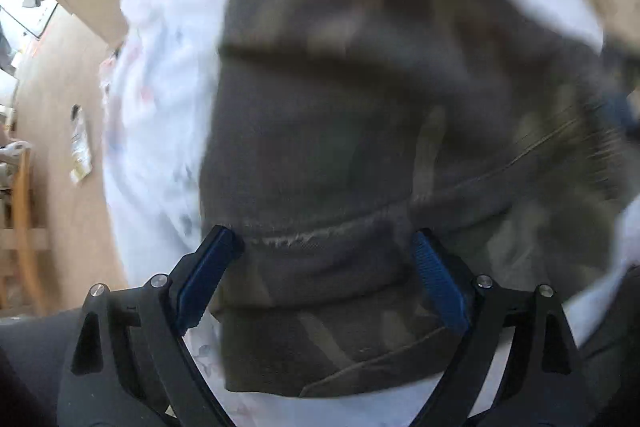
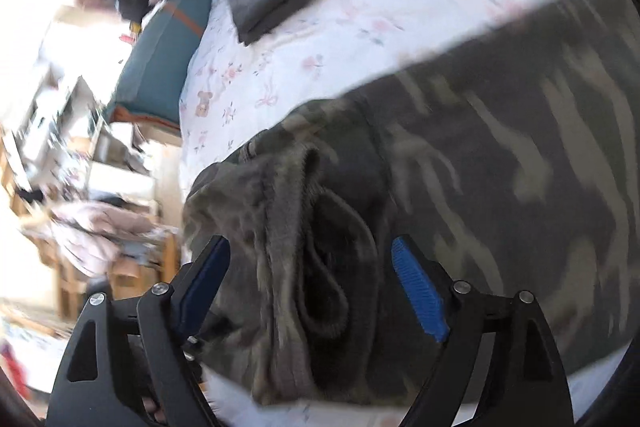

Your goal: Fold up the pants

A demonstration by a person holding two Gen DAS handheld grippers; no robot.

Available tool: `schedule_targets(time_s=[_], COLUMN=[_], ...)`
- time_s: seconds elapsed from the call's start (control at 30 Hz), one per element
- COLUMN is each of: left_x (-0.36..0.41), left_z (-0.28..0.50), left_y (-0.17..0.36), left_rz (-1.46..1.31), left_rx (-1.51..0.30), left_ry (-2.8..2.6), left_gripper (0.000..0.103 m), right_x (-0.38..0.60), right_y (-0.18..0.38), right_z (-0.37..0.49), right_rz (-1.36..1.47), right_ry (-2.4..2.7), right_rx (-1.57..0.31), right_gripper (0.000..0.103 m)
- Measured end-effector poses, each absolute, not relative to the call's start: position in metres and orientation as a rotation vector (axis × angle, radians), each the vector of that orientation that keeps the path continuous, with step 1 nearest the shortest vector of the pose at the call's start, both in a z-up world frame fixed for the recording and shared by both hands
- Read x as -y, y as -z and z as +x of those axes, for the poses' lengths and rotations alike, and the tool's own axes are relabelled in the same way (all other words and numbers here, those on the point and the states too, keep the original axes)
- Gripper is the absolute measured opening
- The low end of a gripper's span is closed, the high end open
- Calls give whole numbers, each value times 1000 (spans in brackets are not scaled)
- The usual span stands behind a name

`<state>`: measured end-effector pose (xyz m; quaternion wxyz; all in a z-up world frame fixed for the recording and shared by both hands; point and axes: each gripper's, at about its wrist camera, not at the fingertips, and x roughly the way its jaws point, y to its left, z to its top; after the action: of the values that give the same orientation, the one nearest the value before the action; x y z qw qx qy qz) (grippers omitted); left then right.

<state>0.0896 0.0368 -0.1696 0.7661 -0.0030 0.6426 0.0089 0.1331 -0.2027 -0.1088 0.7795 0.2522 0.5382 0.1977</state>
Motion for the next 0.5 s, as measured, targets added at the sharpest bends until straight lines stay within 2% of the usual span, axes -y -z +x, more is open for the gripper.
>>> schedule_targets(time_s=[0.1,0.13,0.23,0.3,0.4,0.5], left_x=[-37,-40,-50,-54,-61,-66], left_z=[92,93,94,95,95,97], left_y=[170,170,170,170,175,176], left_rz=[-6,-29,-84,-89,-137,-154], left_rx=[-1402,-1403,-1407,-1404,-1409,-1415], left_ry=[-9,-4,-6,10,15,11], left_gripper=[96,96,96,97,101,101], right_x=[177,172,161,157,156,150], right_y=[127,133,129,108,75,89], right_z=[158,164,169,166,165,178], right_rz=[459,471,448,441,405,326], right_ry=[-415,-431,-426,-501,-532,-479], right_rx=[-1190,-1180,-1166,-1107,-984,-1031], right_gripper=[85,74,26,20,20,21])
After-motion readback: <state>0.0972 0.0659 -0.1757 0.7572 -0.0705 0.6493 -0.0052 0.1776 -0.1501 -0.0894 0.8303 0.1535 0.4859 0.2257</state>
